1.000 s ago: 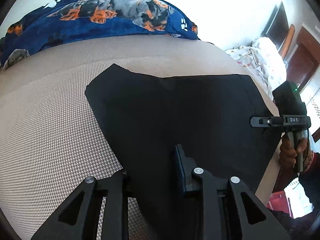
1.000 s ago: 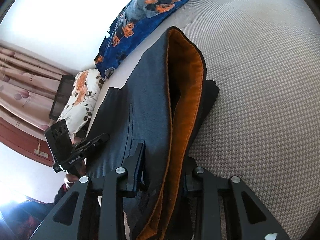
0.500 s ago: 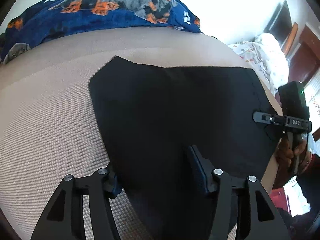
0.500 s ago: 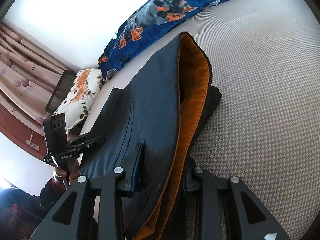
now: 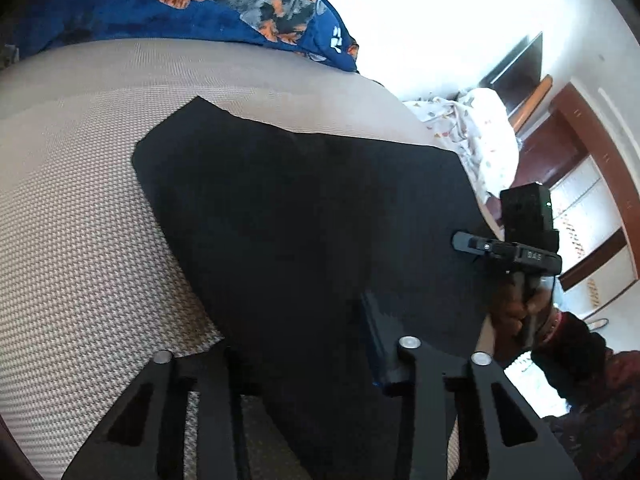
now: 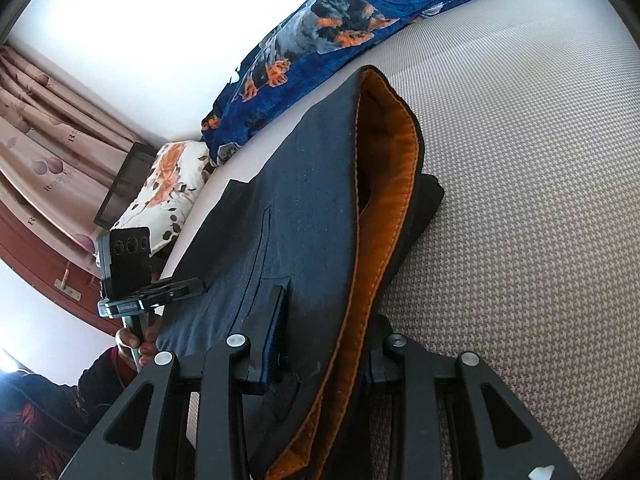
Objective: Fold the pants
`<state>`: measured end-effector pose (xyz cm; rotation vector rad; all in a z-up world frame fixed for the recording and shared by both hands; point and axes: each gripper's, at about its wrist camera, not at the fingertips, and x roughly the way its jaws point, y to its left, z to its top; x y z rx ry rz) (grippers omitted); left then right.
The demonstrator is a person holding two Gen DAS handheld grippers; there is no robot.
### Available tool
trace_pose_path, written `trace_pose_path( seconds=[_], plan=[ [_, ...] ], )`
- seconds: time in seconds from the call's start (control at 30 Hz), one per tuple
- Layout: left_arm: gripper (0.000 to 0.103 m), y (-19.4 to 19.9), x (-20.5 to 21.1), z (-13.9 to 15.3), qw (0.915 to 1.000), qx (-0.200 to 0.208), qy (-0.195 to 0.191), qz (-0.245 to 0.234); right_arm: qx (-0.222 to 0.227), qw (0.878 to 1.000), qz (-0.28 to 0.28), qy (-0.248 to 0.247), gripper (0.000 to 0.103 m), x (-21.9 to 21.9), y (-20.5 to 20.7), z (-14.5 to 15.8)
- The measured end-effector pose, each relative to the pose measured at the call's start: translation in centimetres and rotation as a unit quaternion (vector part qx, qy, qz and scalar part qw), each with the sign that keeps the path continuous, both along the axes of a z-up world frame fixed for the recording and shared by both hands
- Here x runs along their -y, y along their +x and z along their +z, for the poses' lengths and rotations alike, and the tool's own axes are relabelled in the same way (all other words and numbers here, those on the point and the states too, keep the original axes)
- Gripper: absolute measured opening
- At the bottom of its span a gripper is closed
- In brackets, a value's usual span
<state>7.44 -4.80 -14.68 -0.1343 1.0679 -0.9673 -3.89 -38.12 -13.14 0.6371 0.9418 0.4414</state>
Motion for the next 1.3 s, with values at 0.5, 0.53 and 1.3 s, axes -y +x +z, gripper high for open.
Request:
trace_pose_path(
  seconds=[0.5,0.53,1.3],
  plan=[
    [0.029,2.6,-1.6,-2.2,0.9847,-0.137,-0.080,-0.072,0.003,1.000,0.000,-0.001,0.028,-0.2,0.0,0.2],
    [0.029,2.4,-1.3,-2.1,0.9863,-0.129,-0.072,-0.074,0.004,1.000,0.000,-0.001,0.028,-0.2,0.0,0.3],
    [0.015,-2.9,0.4,2.8,0.9885,0.117,0.072,0.062,0.004,1.000,-0.012,0.005,0.025,-2.1,1.0,0.6]
  ],
)
